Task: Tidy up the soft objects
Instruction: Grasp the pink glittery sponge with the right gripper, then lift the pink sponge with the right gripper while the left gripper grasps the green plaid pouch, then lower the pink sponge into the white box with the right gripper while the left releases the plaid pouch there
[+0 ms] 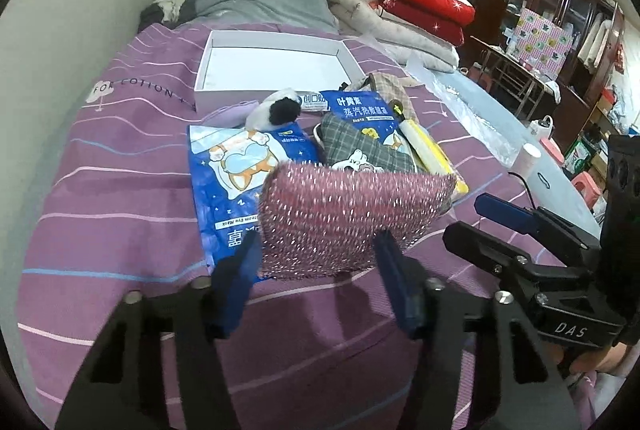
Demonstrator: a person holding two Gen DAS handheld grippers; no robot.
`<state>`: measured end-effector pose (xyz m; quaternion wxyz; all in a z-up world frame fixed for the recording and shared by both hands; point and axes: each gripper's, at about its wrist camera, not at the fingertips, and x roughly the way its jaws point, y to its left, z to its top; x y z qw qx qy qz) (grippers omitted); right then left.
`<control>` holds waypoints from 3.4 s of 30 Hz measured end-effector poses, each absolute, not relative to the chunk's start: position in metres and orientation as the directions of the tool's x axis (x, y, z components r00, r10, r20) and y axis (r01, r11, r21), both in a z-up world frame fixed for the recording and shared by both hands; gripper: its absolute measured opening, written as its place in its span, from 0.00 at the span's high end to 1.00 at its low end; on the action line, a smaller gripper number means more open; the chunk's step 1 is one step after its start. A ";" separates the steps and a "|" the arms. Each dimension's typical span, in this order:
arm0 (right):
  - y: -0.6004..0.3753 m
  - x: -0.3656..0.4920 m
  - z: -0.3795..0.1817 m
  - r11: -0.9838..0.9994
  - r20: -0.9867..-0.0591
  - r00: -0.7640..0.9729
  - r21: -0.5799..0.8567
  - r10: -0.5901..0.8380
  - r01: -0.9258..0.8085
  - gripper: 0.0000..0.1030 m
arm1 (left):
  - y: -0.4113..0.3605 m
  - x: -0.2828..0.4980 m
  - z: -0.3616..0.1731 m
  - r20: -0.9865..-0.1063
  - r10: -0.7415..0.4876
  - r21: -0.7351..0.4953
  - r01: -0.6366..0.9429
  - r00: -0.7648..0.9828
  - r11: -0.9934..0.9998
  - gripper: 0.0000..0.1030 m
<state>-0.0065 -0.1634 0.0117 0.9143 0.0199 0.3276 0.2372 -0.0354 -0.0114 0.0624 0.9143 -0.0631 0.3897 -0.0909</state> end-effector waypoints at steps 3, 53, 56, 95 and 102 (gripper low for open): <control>-0.166 -0.005 0.010 0.886 -0.593 0.667 0.206 0.450 -0.415 0.33 | -0.010 -0.036 0.062 -0.706 -0.213 -0.193 0.105 0.675 0.976 0.68; -0.133 0.161 0.123 0.738 -0.634 0.391 0.634 0.667 -0.231 0.86 | 0.021 0.093 0.172 -0.799 -0.143 -0.333 -0.231 0.584 0.914 0.51; -0.140 0.164 0.105 0.745 -0.636 0.437 0.655 0.636 -0.130 0.86 | 0.023 0.090 0.155 -0.816 -0.170 -0.398 -0.324 0.553 0.858 0.51; -0.213 0.113 0.097 0.818 -0.652 0.565 0.571 0.505 -0.071 0.86 | -0.042 0.066 0.077 -0.913 -0.366 -0.408 -0.372 0.182 0.834 0.47; -0.217 0.118 0.120 0.794 -0.635 0.546 0.601 0.547 -0.096 0.86 | -0.022 0.053 0.135 -0.887 -0.368 -0.449 -0.333 0.279 0.829 0.48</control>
